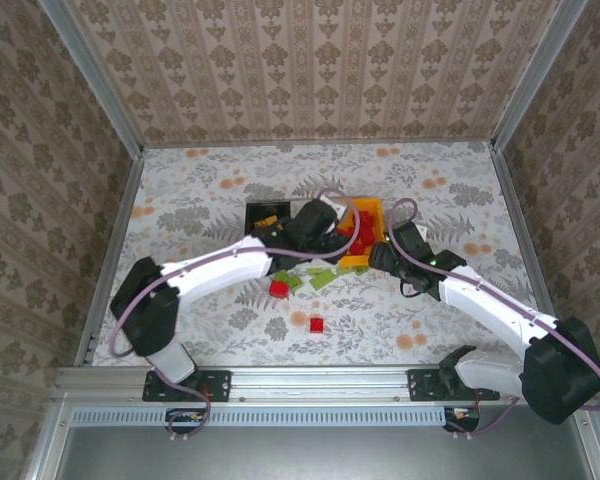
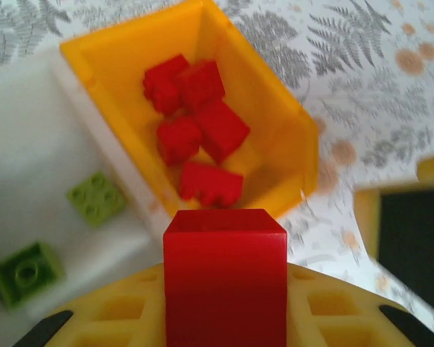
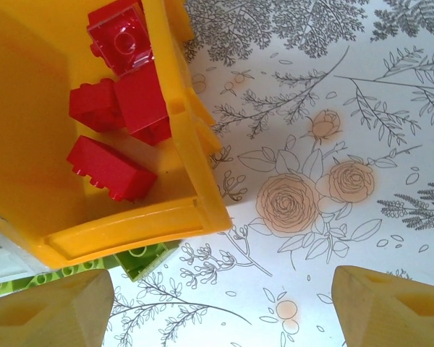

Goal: Sort the legos into containers by color

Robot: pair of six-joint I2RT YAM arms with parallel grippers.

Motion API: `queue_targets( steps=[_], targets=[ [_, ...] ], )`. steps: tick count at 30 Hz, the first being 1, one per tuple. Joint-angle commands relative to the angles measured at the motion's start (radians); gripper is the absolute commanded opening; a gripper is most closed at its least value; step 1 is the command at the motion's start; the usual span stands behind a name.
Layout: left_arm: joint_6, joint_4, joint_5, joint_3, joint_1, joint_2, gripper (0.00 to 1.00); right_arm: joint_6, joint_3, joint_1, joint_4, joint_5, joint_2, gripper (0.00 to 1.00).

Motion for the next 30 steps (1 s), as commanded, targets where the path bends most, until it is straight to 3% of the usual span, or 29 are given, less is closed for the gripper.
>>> queue_targets(
  steps=[1, 7, 17, 20, 24, 30],
  targets=[
    [0.059, 0.029, 0.064, 0.100, 0.042, 0.090, 0.30, 0.021, -0.022, -0.006, -0.001, 0.027, -0.036, 0.81],
    [0.047, 0.031, 0.107, 0.249, 0.071, 0.231, 0.31, 0.019, -0.037, -0.006, -0.009, 0.023, -0.050, 0.81],
    [0.002, 0.022, 0.156, 0.376, 0.109, 0.319, 0.52, -0.009, -0.077, -0.002, 0.051, -0.078, -0.053, 0.82],
    [-0.015, 0.050, 0.172, 0.336, 0.114, 0.258, 0.55, -0.036, -0.100, 0.029, 0.086, -0.135, -0.069, 0.83],
    [-0.027, 0.109, 0.160, 0.206, 0.114, 0.104, 0.67, -0.059, -0.109, 0.115, 0.104, -0.155, -0.076, 0.84],
    [-0.071, 0.200, 0.093, -0.105, 0.098, -0.195, 0.79, -0.091, -0.076, 0.280, 0.131, -0.200, 0.005, 0.84]
  ],
)
